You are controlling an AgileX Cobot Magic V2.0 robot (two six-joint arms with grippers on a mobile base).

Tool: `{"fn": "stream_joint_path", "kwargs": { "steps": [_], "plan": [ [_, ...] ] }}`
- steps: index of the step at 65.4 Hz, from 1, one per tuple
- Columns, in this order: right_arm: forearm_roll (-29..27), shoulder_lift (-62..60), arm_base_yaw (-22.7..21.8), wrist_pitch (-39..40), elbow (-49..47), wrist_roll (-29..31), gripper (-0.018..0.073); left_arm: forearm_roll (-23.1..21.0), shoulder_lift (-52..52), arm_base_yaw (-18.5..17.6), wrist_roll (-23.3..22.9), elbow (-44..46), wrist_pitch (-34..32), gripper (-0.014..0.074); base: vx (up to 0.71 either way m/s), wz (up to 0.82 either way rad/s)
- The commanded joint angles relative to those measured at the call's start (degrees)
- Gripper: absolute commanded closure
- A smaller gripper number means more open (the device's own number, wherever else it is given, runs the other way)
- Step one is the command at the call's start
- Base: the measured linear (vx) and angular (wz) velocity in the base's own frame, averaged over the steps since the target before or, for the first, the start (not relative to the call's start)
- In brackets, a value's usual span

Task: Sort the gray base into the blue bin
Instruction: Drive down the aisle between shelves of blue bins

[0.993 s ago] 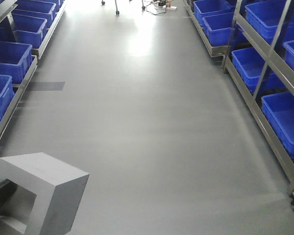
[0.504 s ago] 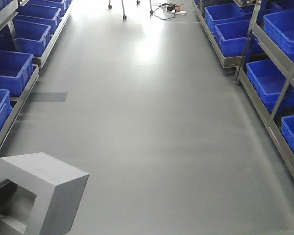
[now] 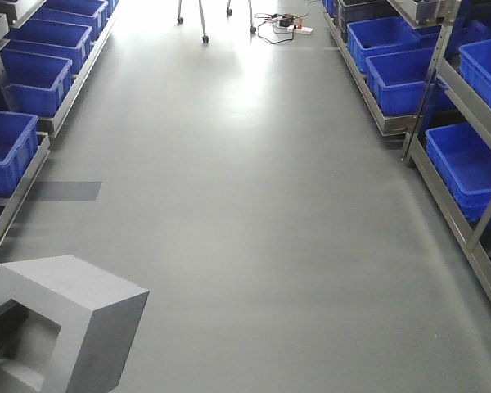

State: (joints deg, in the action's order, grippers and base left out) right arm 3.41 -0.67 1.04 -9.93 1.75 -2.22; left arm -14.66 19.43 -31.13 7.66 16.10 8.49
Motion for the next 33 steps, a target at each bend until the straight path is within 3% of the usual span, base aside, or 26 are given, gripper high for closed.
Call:
{"fn": "stream_joint_path", "kwargs": {
  "steps": [1,33],
  "plan": [
    [0.35,-0.70,-0.26,4.27,0.83,0.31,0.0568,-0.80,0.28,-0.36,-0.69,1.78,-6.45,0.0602,0.43,-0.04],
    [0.35,-0.70,-0.26,4.27,0.83,0.31,0.0568,-0.80,0.28,-0.36,-0.69,1.78,-6.45,0.0602,0.42,-0.02]
  ]
}}
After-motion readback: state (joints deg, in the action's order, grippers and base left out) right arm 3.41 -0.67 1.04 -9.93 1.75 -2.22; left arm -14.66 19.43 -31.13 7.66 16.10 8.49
